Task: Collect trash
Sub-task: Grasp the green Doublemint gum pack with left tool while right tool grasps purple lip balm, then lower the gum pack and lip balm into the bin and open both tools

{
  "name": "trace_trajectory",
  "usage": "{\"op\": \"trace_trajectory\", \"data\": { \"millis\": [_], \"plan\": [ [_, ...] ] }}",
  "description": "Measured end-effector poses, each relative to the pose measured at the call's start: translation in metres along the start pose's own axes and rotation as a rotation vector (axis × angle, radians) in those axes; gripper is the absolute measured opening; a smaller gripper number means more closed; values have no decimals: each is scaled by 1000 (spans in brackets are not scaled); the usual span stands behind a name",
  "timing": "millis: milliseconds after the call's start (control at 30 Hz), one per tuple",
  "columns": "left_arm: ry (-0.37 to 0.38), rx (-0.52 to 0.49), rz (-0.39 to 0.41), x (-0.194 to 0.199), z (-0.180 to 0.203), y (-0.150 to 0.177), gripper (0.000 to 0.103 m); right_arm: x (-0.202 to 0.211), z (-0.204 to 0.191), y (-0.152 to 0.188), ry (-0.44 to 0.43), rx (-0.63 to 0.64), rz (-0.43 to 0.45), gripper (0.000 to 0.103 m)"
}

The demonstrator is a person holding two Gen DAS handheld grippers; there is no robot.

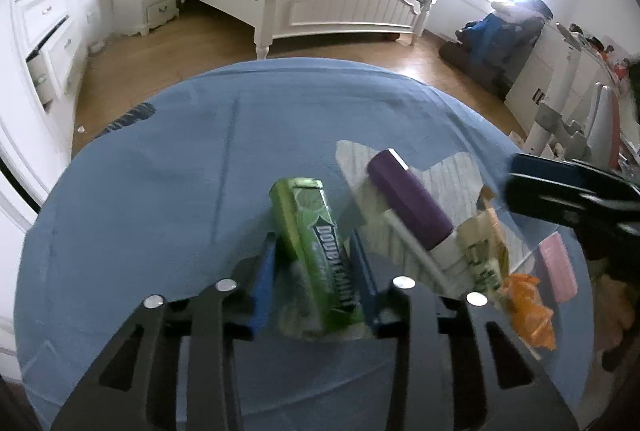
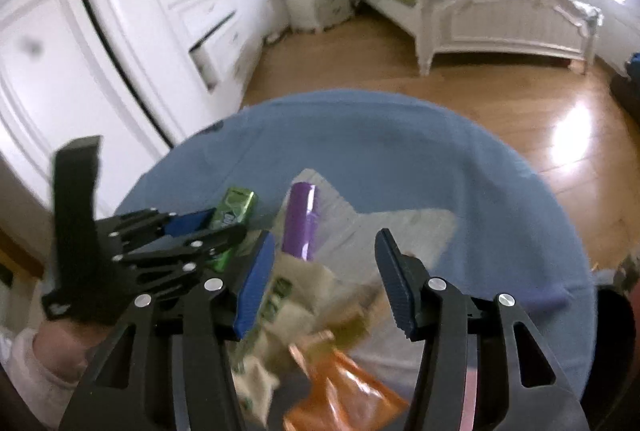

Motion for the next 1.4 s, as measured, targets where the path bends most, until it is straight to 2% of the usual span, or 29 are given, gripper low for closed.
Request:
{"op": "trace_trajectory", "data": {
  "millis": [200, 267, 300, 433, 600, 667, 800, 900, 1067, 1400],
  "plan": [
    [-16, -59, 4, 4, -3, 6, 31, -53, -26, -17, 45, 77, -136, 51],
    [-10, -59, 7, 4, -5, 6, 31, -65, -29, -18, 68, 99, -174, 29],
    [-7, -58, 11, 4, -5, 6, 31, -66, -31, -18, 76, 105, -164, 28],
    [1, -33, 34, 8, -9, 10, 31, -45, -30, -21, 42, 88, -63, 26],
    [55, -11, 102, 31, -8, 7, 31, 31, -10, -22, -56, -22, 203, 26],
    [73, -15, 126, 40, -1, 3, 31, 67, -1, -16, -55, -50, 322, 26],
    [121, -38, 184, 61, 25, -9, 31, 127, 23, 7, 13, -92, 470, 26],
    [167, -69, 213, 72, 51, -14, 31, 156, 49, 29, 79, -128, 509, 26],
    [256, -152, 225, 74, 113, -19, 31, 182, 91, 73, 175, -191, 514, 26],
    [446, -273, 139, 34, 226, -17, 31, 211, 168, 164, 322, -357, 518, 26]
  ]
}}
Point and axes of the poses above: each gripper's, at about its wrist camera, not at the fingertips, and x roughly against the way its jaws point, z to its right, y to its underside, the point moved 1 cm from there along -x, roughly the way its jaws point, and after that the axes turned 1 degree about z, right-handed, at the moved point
